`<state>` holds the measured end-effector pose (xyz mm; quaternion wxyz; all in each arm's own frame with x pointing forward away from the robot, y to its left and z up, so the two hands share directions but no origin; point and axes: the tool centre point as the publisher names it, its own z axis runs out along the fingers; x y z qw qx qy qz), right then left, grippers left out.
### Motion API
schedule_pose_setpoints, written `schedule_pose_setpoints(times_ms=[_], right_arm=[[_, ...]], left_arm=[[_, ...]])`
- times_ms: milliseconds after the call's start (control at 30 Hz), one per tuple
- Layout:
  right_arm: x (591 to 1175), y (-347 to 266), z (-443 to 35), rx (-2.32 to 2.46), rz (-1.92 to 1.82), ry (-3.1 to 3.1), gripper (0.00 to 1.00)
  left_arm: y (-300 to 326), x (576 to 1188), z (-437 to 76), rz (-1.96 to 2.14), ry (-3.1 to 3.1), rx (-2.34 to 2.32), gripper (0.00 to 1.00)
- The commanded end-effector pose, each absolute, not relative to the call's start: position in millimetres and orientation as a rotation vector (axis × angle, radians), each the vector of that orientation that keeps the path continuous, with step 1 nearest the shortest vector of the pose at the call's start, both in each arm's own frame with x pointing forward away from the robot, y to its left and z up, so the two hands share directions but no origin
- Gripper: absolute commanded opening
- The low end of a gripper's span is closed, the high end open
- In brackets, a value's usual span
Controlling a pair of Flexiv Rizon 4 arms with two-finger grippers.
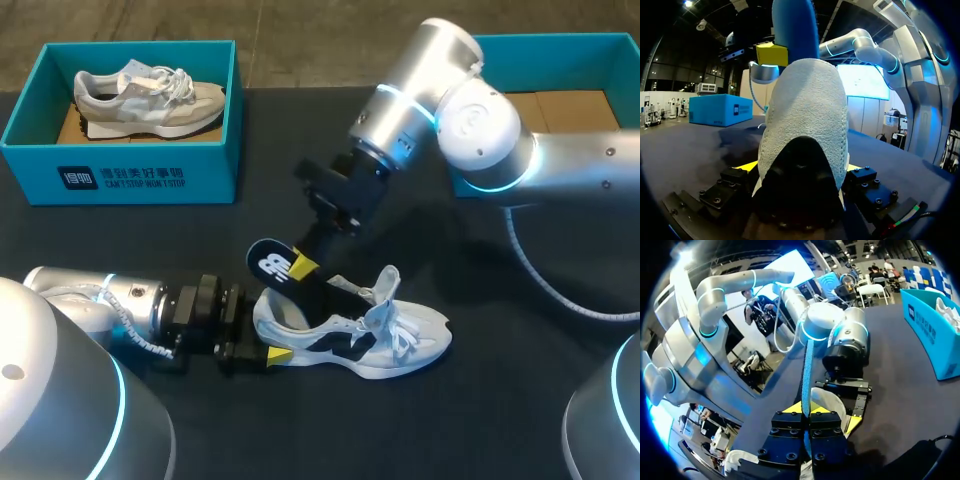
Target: Take the shoe out of the shoebox, open the shoe tongue, remove and reinsert the insole, then place the shoe into the shoebox
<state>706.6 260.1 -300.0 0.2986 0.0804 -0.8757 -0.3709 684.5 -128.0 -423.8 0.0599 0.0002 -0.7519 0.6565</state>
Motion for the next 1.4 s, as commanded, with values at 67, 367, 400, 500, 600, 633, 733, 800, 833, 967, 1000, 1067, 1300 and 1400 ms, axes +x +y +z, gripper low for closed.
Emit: schedule_pose_setpoints(times_ms=[67,367,400,500,600,633,733,800,833,967,1000,1067,1300,1400], right_arm=[[705,259,-300,0.21,-0.987,-2.332,0.0],[709,258,-281,0.266,-1.21,-2.264,0.0],[710,257,-275,0.291,-1.26,-2.251,0.0],[712,258,-260,0.306,-1.345,-2.229,0.0],[715,257,-246,0.294,-1.41,-2.217,0.0],[716,258,-241,0.291,-1.423,-2.216,0.0],[719,260,-227,0.278,-1.469,-2.206,0.0],[720,261,-219,0.269,-1.497,-2.2,0.0],[721,262,-215,0.263,-1.519,-2.199,0.0],[723,260,-197,0.268,-1.615,-2.143,0.0],[725,258,-192,0.253,-1.651,-2.108,0.0],[725,256,-186,0.261,-1.665,-2.095,0.0],[725,256,-186,0.261,-1.665,-2.095,0.0],[725,256,-186,0.261,-1.665,-2.095,0.0]], left_arm=[[-127,685,-427,1.988,-2.276,0.0,0.0],[-127,685,-427,1.988,-2.276,0.0,0.0],[-127,685,-427,1.988,-2.276,0.0,0.0],[-127,685,-427,1.988,-2.276,0.0,0.0],[-127,685,-427,1.988,-2.276,0.0,0.0],[-127,685,-427,1.988,-2.276,0.0,0.0],[-127,685,-427,1.988,-2.276,0.0,0.0],[-127,685,-427,1.988,-2.276,0.0,0.0],[-127,685,-427,1.988,-2.276,0.0,0.0],[-127,685,-427,1.988,-2.276,0.0,0.0],[-127,685,-427,1.988,-2.276,0.0,0.0],[-127,685,-427,1.988,-2.276,0.0,0.0],[-127,685,-427,1.988,-2.276,0.0,0.0],[-127,685,-427,1.988,-2.276,0.0,0.0]])
